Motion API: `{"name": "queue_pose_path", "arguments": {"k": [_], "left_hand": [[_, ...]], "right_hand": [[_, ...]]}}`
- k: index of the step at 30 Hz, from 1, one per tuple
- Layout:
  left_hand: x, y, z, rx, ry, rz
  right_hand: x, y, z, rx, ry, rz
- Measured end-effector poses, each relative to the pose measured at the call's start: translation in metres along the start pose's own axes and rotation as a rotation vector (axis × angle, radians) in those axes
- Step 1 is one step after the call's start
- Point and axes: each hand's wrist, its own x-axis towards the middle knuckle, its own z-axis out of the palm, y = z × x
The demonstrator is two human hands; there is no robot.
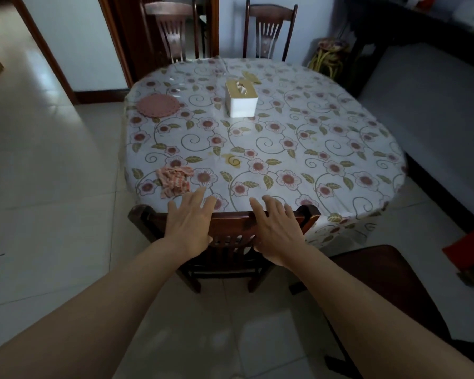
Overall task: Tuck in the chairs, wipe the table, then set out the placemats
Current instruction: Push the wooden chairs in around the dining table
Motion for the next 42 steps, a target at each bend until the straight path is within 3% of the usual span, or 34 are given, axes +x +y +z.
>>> {"name": "queue_pose_path", "arguments": {"k": [7,19,31,37,42], "left_hand": [[-0.046,0.044,-0.041,-0.088,-0.034,0.203],[-0.091,0.197,-0.06,-0.1,-0.112,0.502],[-0.104,0.401,-0.058,-0.218,-0.23,0.498],[-0.119,0.523,-0.03,-0.231,-0.284,0.526],[-0.13,0.596,0.0,-0.11,-0.281,0.571]], "right_hand": [[-0.098,0.017,-0.028,0.001,-0.038,0.214],[-0.256,0.068,-0.061,0.004,0.023,0.488],[-0.386,0.232,-0.052,0.036,0.049,0.626],[-0.452,0.33,-0.024,0.035,-0.033,0.709],[-0.486,0.378,0.002,0.091,-0.16,0.692]]}}
